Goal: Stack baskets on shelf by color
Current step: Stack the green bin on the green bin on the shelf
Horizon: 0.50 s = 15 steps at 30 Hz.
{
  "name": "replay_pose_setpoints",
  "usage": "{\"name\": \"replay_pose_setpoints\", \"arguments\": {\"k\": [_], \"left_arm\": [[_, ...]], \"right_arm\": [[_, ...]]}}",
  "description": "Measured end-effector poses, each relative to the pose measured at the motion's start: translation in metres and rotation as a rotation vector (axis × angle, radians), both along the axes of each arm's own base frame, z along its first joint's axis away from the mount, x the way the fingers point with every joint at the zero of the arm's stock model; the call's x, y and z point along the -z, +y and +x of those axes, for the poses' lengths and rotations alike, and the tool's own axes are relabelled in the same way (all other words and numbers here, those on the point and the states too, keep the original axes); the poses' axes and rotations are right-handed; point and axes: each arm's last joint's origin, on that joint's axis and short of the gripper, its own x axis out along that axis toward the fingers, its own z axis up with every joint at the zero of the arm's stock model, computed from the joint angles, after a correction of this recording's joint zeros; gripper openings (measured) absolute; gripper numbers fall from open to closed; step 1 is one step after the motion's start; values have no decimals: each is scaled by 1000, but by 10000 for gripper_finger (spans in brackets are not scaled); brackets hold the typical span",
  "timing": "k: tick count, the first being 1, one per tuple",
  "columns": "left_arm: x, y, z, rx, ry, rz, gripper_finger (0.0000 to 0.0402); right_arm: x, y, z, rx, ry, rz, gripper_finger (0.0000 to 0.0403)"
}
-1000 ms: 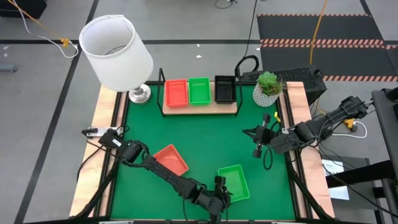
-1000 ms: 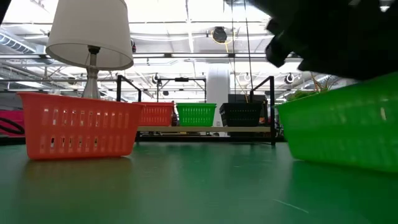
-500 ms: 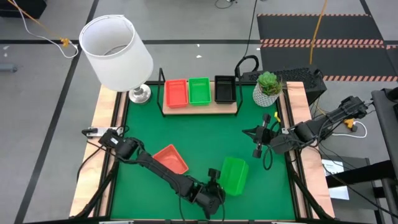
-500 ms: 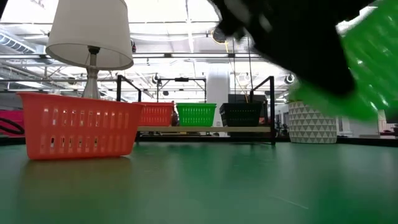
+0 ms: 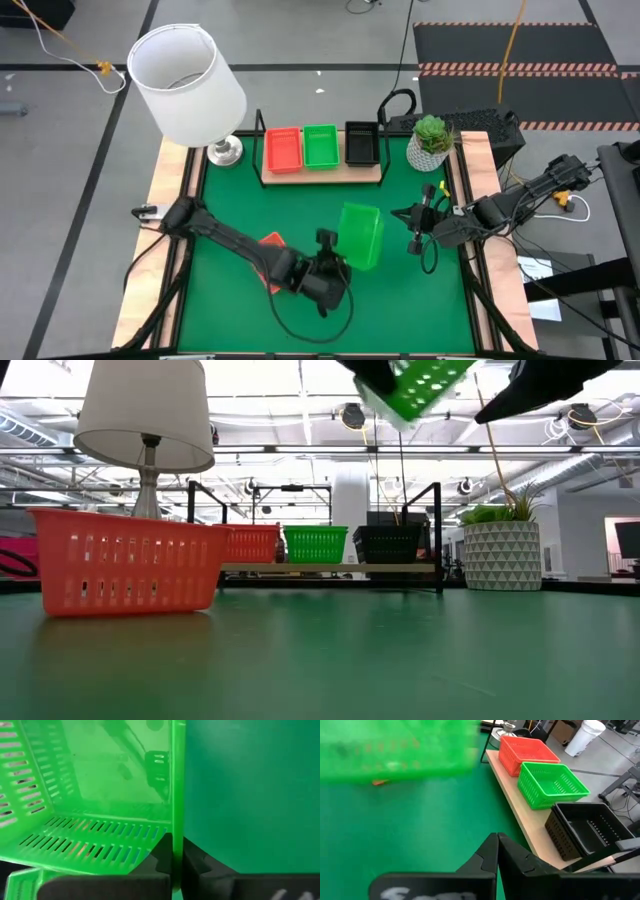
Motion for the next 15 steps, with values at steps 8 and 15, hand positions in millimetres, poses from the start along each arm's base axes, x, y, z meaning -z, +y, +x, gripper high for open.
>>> {"name": "replay_pose_setpoints", "arguments": {"k": [8, 15], "left_arm": [[-23, 44, -18, -133, 102, 19, 6], [-35, 82, -22, -221, 145, 31, 9]], "right_arm": [[3, -1, -2, 17, 28, 20, 0], [5, 0, -3, -33, 62, 58, 0]]}}
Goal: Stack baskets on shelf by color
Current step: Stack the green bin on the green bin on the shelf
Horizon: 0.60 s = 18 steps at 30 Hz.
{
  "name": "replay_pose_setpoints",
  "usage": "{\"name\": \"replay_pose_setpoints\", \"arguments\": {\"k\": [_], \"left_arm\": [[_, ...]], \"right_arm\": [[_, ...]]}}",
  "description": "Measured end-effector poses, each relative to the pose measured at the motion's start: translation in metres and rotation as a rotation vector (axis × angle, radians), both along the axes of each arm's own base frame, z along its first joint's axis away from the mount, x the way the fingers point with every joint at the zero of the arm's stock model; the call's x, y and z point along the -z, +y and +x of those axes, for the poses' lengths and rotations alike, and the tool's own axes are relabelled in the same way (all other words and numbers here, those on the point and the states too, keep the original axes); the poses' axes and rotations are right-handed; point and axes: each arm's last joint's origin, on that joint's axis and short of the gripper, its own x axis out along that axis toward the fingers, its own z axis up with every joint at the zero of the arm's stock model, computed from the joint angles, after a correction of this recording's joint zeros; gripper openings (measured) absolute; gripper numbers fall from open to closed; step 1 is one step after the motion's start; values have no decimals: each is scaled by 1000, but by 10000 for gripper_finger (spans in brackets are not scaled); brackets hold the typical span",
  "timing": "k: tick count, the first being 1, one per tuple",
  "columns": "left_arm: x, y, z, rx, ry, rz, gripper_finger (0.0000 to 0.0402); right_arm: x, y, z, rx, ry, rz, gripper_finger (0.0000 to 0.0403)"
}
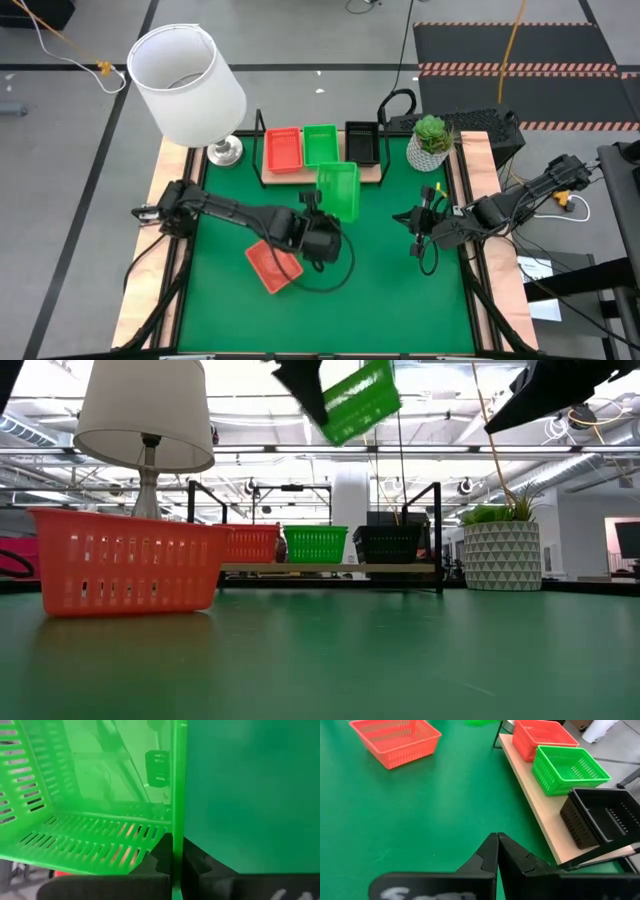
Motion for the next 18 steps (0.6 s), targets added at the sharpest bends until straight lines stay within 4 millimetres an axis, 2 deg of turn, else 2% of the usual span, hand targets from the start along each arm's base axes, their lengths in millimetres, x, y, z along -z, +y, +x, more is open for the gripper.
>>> {"name": "replay_pose_setpoints", "arguments": {"k": [8, 12, 18], "left_arm": [[-11, 54, -2, -73, 55, -4, 16], [-19, 89, -7, -111, 75, -81, 6], [-19, 142, -12, -175, 115, -126, 16]], "right_arm": [[1, 0, 0, -10, 12, 14, 0], [1, 1, 0, -16, 14, 20, 0], [1, 0, -1, -10, 16, 30, 0]]}}
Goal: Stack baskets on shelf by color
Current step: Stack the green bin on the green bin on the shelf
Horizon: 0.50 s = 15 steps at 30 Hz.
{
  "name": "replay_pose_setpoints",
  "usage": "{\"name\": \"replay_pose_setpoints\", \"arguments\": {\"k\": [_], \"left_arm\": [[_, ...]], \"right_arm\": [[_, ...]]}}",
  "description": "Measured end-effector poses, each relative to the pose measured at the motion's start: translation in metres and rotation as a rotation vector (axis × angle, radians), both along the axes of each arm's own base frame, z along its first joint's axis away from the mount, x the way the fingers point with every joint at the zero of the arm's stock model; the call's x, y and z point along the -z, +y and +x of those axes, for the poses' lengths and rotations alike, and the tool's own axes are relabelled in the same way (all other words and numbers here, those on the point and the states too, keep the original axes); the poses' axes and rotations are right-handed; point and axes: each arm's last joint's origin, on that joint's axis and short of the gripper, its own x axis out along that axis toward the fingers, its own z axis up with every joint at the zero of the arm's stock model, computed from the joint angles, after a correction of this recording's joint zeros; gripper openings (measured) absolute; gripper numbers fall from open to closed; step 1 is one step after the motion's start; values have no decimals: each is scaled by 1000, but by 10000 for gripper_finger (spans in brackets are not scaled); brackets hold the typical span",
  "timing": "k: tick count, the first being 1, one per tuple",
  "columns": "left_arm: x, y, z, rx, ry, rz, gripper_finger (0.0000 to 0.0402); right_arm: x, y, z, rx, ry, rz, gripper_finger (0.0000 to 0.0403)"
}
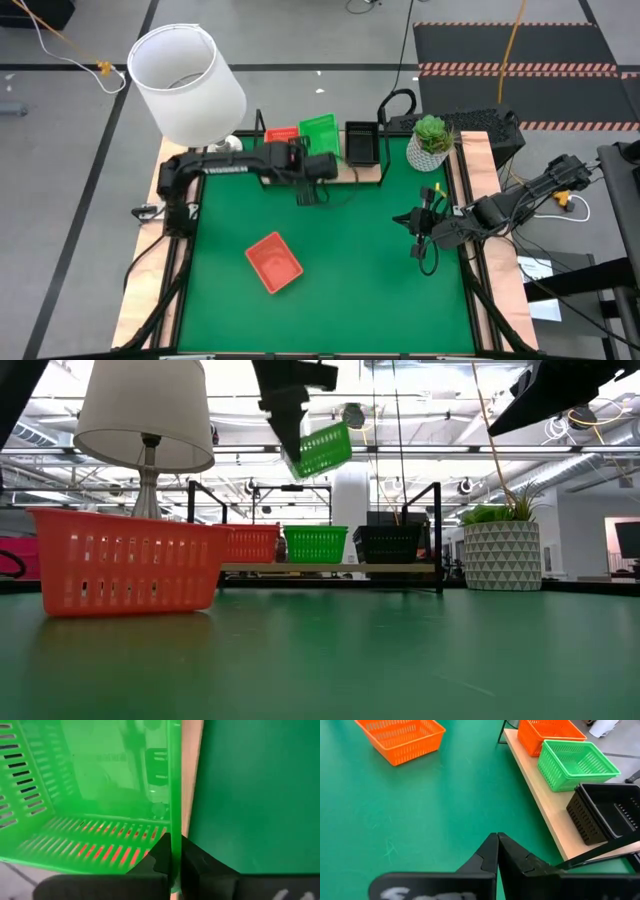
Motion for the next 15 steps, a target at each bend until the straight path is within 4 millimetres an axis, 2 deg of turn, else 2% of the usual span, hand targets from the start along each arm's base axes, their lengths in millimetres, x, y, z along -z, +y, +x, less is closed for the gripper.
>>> {"name": "replay_pose_setpoints", "arguments": {"k": [4, 9, 15], "left_arm": [[2, 31, -3, 19, 18, -64, 6], [2, 67, -11, -26, 10, -85, 19], [3, 95, -14, -22, -39, -143, 6]], "right_arm": [[0, 0, 0, 0, 0, 0, 0], [0, 0, 0, -1, 1, -2, 0], [0, 0, 0, -4, 3, -10, 0]]}}
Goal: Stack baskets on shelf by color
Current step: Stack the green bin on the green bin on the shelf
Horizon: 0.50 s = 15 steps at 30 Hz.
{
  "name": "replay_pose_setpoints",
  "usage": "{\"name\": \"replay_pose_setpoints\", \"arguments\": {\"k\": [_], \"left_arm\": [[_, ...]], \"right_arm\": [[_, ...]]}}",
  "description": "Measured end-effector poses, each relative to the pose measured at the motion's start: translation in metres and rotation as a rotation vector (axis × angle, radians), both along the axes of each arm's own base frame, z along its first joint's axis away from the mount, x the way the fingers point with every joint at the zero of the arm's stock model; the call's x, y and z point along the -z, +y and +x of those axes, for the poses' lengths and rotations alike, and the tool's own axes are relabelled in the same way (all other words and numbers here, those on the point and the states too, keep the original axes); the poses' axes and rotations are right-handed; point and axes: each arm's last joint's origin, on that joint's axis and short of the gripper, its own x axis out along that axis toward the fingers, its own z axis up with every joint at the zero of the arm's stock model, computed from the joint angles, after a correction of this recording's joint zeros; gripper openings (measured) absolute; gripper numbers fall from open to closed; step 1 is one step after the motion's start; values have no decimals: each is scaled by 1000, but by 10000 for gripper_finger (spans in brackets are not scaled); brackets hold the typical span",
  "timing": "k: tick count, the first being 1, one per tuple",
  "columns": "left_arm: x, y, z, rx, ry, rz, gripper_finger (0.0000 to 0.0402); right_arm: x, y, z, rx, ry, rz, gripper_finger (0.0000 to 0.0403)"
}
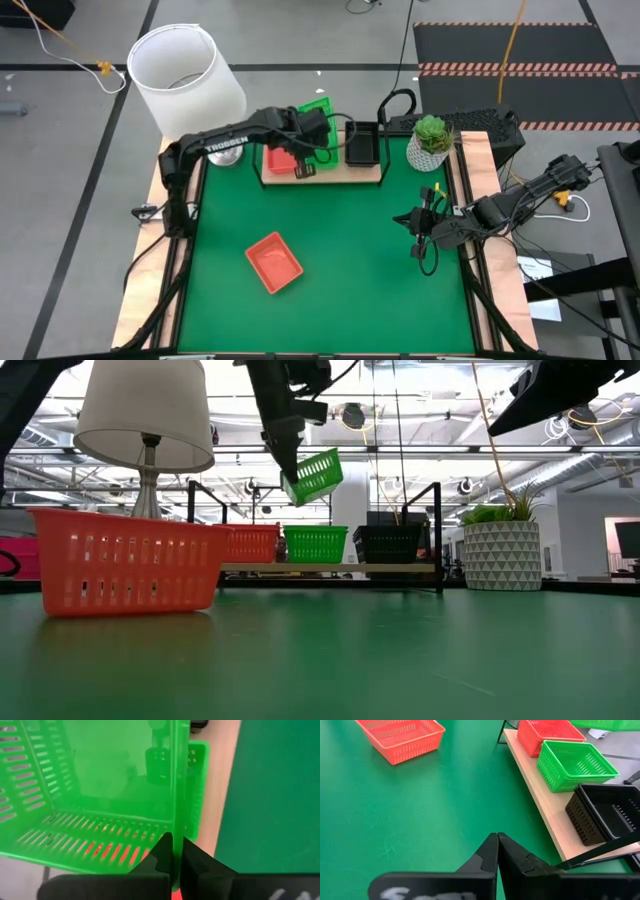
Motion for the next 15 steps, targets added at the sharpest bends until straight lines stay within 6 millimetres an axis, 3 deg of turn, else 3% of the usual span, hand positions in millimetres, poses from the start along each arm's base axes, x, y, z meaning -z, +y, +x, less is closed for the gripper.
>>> {"name": "replay_pose_setpoints", "arguments": {"k": [5, 10, 15], "left_arm": [[8, 9, 5, 6, -4, -6, 21], [26, 8, 17, 72, 36, -20, 16], [32, 4, 20, 90, 69, -20, 8]], "right_arm": [[0, 0, 0, 0, 0, -1, 0], [0, 0, 0, 1, -1, -1, 0], [0, 0, 0, 2, 4, -2, 0]]}}
